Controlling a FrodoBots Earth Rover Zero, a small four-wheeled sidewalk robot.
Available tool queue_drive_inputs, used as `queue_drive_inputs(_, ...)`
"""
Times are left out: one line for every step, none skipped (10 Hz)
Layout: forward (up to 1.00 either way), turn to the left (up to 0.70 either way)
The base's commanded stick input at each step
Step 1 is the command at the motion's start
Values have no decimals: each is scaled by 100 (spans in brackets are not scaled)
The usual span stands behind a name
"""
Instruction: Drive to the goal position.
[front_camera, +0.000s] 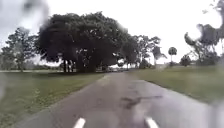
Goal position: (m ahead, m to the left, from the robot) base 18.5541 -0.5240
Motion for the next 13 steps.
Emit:
queue_drive_inputs(85,0)
queue_drive_inputs(85,0)
queue_drive_inputs(85,0)
queue_drive_inputs(85,0)
queue_drive_inputs(85,0)
queue_drive_inputs(85,0)
queue_drive_inputs(85,0)
queue_drive_inputs(85,0)
queue_drive_inputs(85,0)
queue_drive_inputs(85,0)
queue_drive_inputs(85,0)
queue_drive_inputs(85,0)
queue_drive_inputs(85,0)
